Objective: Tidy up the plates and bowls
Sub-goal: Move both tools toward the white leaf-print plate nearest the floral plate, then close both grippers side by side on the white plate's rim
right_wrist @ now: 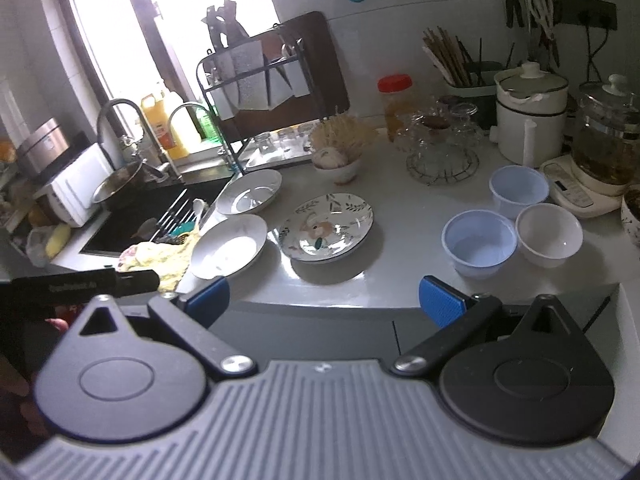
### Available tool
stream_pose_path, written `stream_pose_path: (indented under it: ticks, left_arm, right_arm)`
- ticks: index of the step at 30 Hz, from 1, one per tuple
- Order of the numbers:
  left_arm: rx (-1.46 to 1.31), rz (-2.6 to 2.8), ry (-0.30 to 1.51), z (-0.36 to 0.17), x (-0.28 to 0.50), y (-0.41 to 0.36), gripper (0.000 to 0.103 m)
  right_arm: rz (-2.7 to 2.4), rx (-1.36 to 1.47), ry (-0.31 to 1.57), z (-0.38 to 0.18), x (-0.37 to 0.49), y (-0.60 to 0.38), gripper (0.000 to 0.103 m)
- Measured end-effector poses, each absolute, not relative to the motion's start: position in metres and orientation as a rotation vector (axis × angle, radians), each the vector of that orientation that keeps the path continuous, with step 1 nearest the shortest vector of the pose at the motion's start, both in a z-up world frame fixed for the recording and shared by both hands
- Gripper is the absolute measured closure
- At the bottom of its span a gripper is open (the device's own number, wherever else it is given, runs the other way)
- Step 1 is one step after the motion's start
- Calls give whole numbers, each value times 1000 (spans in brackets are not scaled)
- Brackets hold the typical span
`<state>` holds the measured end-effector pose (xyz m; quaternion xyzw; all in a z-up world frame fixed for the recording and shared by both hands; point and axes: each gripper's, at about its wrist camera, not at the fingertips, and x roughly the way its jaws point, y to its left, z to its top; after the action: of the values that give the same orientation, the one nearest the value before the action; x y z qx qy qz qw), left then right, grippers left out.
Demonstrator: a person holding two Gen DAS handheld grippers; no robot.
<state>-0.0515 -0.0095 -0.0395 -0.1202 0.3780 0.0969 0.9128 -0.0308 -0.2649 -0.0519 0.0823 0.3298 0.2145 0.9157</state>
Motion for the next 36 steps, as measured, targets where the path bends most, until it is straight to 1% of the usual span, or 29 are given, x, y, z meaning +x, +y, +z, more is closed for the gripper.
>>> stream_pose_path:
  ticks: [6, 12, 27, 30, 36]
  left_arm:
    - [-256, 218, 781, -47, -57, -1, 3]
    - [-247, 184, 785, -54, -44, 20, 3]
    - [-204, 54, 820, -69, 36, 113, 3]
    - [-167, 45, 836, -80, 55, 131, 3]
    - [-186, -28, 878, -103, 87, 168, 3]
  right_arm:
    - [451, 139, 679, -55, -34, -252, 0]
    - [423, 167, 668, -60, -28, -234, 0]
    - [277, 234, 692, -77, 13, -143, 0]
    - [255, 239, 699, -84, 23, -126, 0]
    - [253, 289, 715, -100, 41, -94, 0]
